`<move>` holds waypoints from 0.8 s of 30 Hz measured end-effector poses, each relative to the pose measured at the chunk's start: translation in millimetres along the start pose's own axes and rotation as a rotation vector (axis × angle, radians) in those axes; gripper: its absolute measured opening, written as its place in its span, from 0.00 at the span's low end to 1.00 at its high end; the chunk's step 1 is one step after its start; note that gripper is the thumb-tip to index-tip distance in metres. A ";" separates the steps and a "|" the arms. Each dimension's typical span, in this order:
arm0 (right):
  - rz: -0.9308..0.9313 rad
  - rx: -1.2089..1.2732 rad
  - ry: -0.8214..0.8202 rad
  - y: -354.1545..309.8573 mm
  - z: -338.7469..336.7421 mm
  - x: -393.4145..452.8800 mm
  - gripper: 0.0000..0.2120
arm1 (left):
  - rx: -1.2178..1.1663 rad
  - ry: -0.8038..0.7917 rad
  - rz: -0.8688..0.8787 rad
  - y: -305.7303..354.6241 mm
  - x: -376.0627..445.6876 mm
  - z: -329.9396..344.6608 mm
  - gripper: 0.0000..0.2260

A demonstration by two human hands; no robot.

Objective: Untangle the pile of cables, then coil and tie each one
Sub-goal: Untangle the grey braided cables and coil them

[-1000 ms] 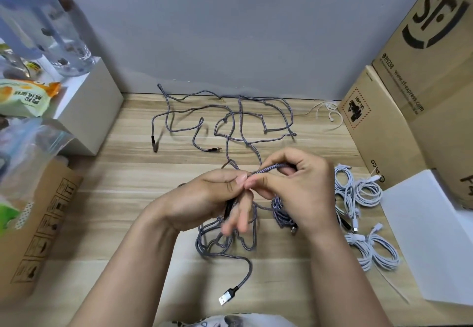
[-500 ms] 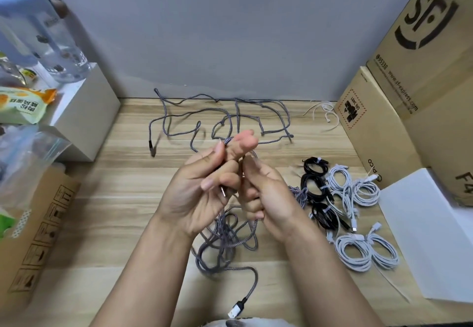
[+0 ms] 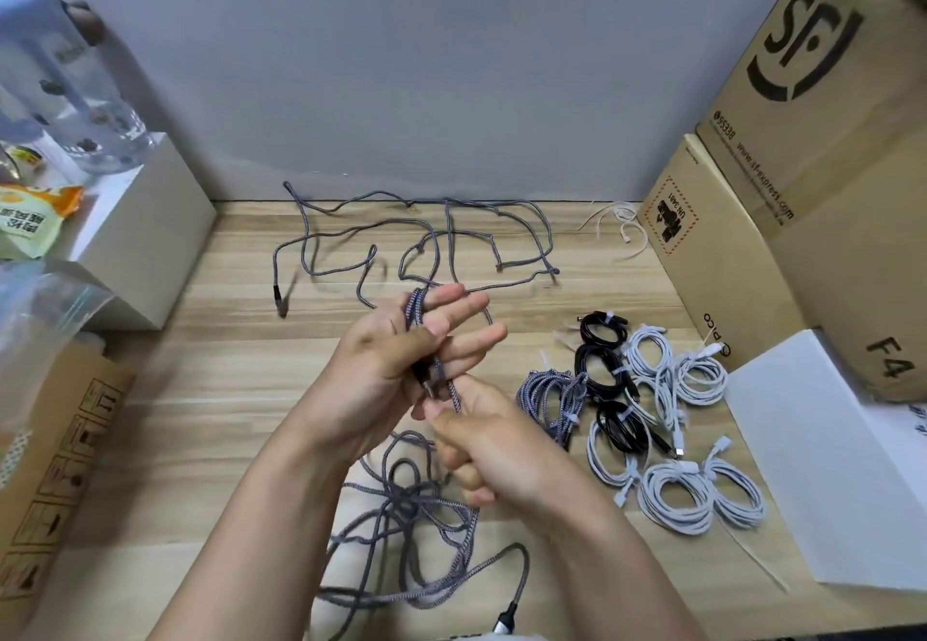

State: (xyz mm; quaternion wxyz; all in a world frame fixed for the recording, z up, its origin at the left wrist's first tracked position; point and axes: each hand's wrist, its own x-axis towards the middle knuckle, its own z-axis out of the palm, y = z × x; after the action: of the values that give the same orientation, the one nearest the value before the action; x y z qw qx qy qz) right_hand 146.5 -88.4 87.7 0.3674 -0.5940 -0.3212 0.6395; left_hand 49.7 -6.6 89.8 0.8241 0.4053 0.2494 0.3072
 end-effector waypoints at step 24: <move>-0.559 -0.081 0.451 -9.3 -26.6 9.0 0.05 | 0.315 -0.228 -0.168 -4.8 -0.9 -2.6 0.19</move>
State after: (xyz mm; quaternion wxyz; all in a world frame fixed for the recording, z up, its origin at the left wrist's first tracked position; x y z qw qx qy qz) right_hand 173.6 -76.5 88.5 0.5660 -0.6234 -0.4073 0.3538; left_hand 48.8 -8.2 84.6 0.7960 0.5392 0.2326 0.1469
